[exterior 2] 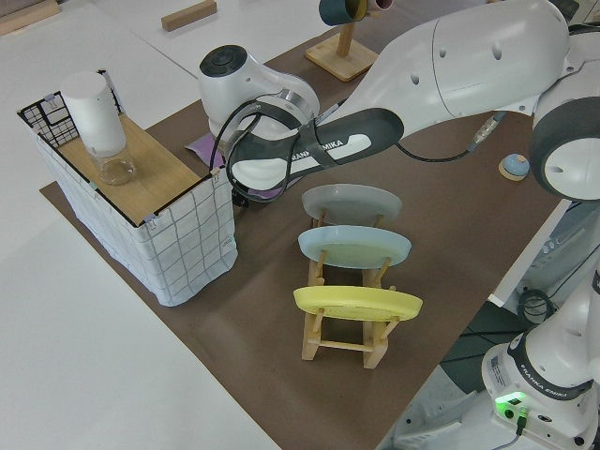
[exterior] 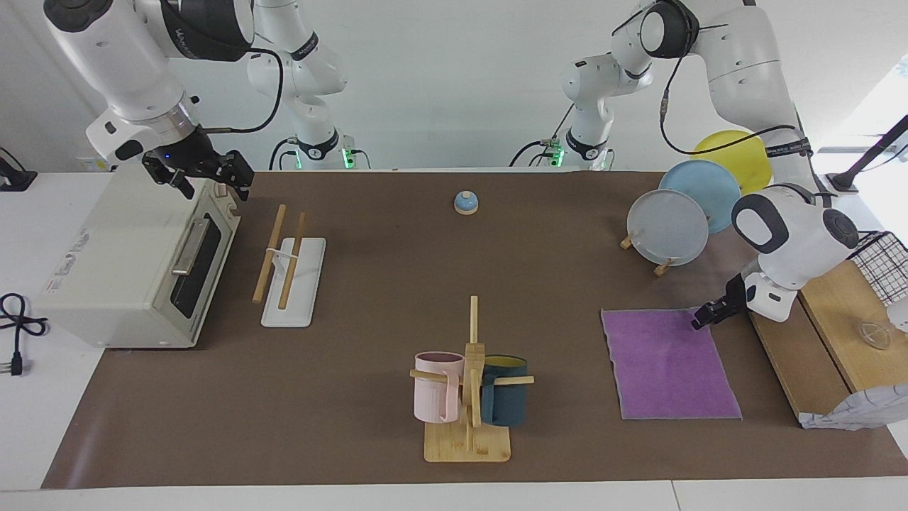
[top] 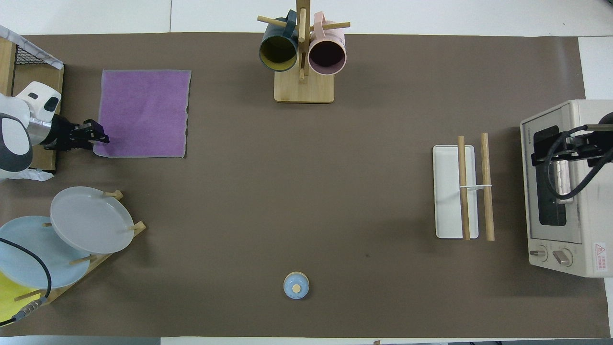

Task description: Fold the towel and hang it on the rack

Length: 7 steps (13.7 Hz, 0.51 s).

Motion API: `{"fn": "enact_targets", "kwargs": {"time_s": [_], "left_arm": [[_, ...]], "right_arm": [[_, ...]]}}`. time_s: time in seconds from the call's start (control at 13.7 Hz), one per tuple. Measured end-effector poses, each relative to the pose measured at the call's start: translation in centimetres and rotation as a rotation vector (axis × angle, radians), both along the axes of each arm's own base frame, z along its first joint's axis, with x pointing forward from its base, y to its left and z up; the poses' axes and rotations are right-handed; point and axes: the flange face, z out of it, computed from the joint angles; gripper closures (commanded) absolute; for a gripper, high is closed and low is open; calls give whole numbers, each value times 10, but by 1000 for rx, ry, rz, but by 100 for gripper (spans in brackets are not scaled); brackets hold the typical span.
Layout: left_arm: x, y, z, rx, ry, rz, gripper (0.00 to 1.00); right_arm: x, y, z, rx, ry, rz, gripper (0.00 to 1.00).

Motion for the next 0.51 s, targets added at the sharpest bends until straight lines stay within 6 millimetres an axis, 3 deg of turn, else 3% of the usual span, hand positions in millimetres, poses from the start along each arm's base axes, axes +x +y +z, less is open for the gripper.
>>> {"fn": "enact_targets", "kwargs": {"time_s": [0.07, 0.51], "left_arm": [[0, 0, 0, -1, 0, 1, 100], [0, 0, 0, -1, -7, -39, 100]], "right_arm": [[0, 0, 0, 0, 0, 0, 0], [0, 0, 0, 0, 0, 0, 0]]}}
